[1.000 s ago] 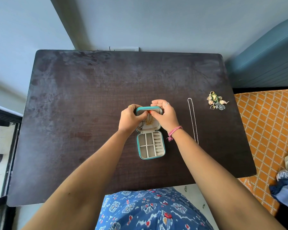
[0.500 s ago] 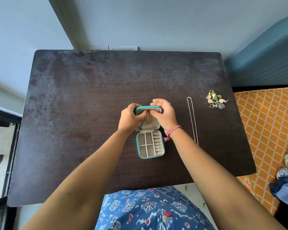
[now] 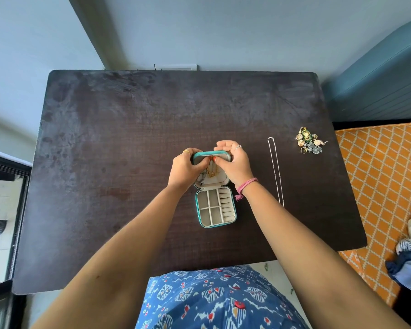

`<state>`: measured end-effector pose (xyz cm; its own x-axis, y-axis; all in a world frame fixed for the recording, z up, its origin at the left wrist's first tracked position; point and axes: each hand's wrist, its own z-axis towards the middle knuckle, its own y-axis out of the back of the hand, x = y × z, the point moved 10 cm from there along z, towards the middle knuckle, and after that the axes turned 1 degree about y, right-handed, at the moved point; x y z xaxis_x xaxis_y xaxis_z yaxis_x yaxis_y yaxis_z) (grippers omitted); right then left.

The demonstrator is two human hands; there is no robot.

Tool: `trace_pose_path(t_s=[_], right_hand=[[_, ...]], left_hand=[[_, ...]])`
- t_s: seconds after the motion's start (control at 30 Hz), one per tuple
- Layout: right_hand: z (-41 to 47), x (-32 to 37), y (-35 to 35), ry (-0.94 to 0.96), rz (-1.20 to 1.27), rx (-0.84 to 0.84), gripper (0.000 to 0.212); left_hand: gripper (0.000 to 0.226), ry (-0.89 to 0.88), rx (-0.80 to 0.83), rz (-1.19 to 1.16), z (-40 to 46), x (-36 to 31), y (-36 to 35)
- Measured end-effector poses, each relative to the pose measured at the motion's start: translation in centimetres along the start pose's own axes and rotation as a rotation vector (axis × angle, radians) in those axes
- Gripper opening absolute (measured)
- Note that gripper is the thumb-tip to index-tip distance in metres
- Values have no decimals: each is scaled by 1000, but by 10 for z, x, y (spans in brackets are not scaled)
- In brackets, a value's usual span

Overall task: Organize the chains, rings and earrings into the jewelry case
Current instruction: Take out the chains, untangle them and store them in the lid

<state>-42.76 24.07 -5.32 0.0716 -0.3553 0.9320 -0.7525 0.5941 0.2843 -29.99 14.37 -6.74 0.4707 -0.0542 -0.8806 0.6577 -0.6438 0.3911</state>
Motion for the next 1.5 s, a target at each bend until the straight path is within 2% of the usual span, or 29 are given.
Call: trace_pose_path(t_s=[0.4,0.57,0.67,0.87,1.0,1.2,1.3,1.5], right_hand=[[-5,-4,0,14,-111,100,49],[-6,-4,-1,-16,-61,115,40],[-6,-5,-4,-26,-57,113,36],[-7,-7,-2,-26,-70,106,45],[-10,-19,0,-121,-3,60,46],[-28,-59,-9,-397,148,6,31],[-31,-59,-12,-396,236,-31,33],[-30,-48,-17,-329,293,5,36]], left_hand=[[26,93,133,-151,2,12,-11],[21,154,174,-338,-5,13,-16],[15,155,166,-331,-5,10,-17],[16,152,143,-310,-3,11,-18],[18,173,145,-333,-3,12,-16],[21,223,136,-380,-3,12,-20],[23,257,138,-427,-4,14,-24],[29,300,144,-524,-6,22,-28]])
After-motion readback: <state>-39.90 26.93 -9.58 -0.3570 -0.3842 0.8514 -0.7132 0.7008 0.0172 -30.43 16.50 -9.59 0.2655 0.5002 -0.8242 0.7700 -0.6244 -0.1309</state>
